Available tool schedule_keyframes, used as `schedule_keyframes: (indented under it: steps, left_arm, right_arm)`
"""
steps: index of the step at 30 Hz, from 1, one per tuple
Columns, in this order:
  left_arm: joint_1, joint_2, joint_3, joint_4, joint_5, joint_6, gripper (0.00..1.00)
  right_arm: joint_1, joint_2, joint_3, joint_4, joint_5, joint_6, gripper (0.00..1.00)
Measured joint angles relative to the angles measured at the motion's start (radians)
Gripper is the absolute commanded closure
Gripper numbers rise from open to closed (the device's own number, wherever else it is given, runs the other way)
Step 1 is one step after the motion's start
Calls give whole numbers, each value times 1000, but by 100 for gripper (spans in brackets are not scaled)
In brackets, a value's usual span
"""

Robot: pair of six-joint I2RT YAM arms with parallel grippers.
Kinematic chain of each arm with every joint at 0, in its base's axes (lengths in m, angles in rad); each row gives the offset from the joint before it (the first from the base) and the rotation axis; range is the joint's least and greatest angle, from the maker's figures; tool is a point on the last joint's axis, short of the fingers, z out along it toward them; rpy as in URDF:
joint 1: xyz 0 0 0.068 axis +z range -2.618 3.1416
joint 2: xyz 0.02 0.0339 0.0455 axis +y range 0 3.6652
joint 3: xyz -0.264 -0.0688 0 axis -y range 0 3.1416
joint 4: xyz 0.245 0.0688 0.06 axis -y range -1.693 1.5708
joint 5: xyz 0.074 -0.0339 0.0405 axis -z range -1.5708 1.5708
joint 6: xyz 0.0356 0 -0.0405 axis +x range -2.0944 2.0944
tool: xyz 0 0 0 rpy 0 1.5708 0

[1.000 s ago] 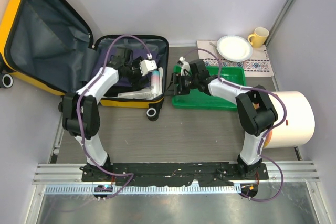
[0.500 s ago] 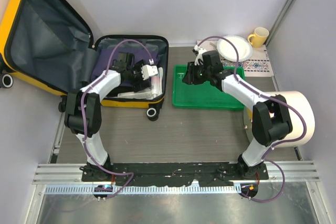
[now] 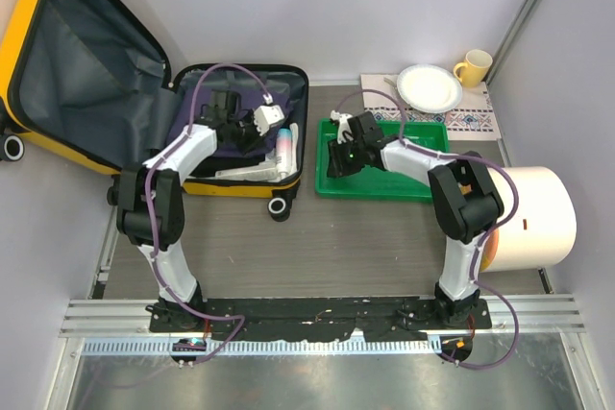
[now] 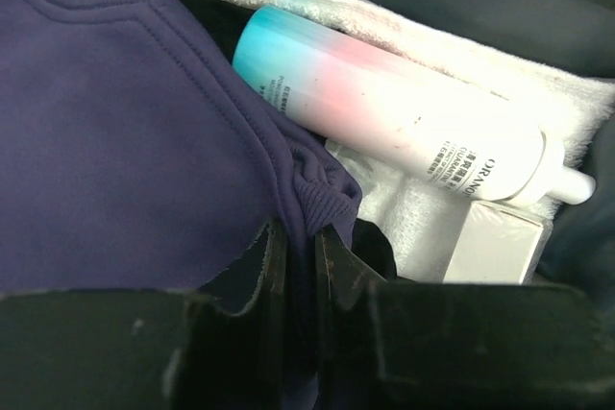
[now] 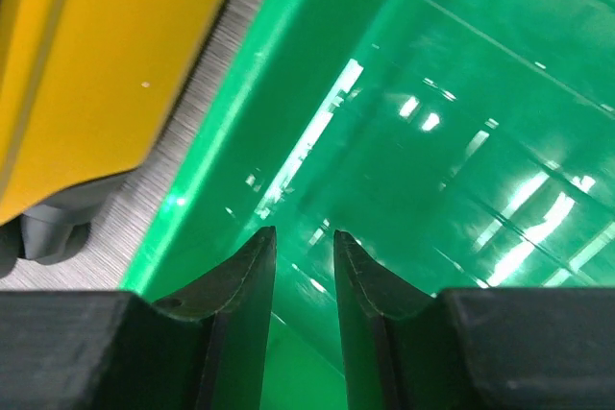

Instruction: Open, take out, and arrange the luggage

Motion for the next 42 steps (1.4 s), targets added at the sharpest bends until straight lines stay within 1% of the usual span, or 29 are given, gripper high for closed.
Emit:
schedule_keyframes:
  steps: [2, 3, 5, 6, 8, 13, 15, 19, 20, 22, 26, 31, 33, 36, 42]
  left_arm:
    - [13, 0, 9, -5, 18, -31, 98]
    - [19, 0, 11, -7, 27, -42, 100]
    - [27, -2, 12, -11, 42, -59, 100]
    - [31, -5, 12, -14, 49, -64, 100]
    - [39, -13, 12, -15, 63, -83, 100]
    - [65, -61, 12, -15, 94, -139, 100]
    - [76, -82, 12, -14, 105, -152, 100]
    - [89, -117, 12, -18, 124, -171, 100]
    - [92, -126, 11, -20, 129, -175, 100]
    - [94, -146, 5, -21, 137, -185, 100]
    - [107, -180, -13, -18, 152, -230, 100]
    - [140, -188, -16, -6, 187, -312, 100]
    - [155, -189, -16, 2, 204, -350, 100]
    - [171, -192, -16, 4, 231, -377, 100]
    - [182, -226, -16, 4, 244, -382, 100]
  right_arm:
    - [12, 26, 15, 13, -24, 18, 61]
    - [17, 40, 23, 25, -38, 34, 60]
    - [24, 60, 27, 48, -55, 60, 58]
    - [27, 66, 27, 58, -69, 74, 55]
    - [35, 76, 27, 85, -91, 105, 52]
    - [48, 94, 54, 140, -143, 154, 51]
    - [50, 98, 69, 132, -147, 153, 50]
    - [37, 98, 85, 118, -158, 150, 42]
    - [33, 97, 91, 110, -162, 148, 37]
    - [12, 88, 112, 85, -169, 154, 34]
    - [-20, 53, 190, 45, -194, 181, 23]
    - [-16, 33, 320, 60, -200, 204, 25]
    - [0, 45, 373, 82, -218, 273, 23]
    - [22, 66, 402, 147, -209, 440, 20]
    - [74, 188, 524, 120, -127, 679, 14]
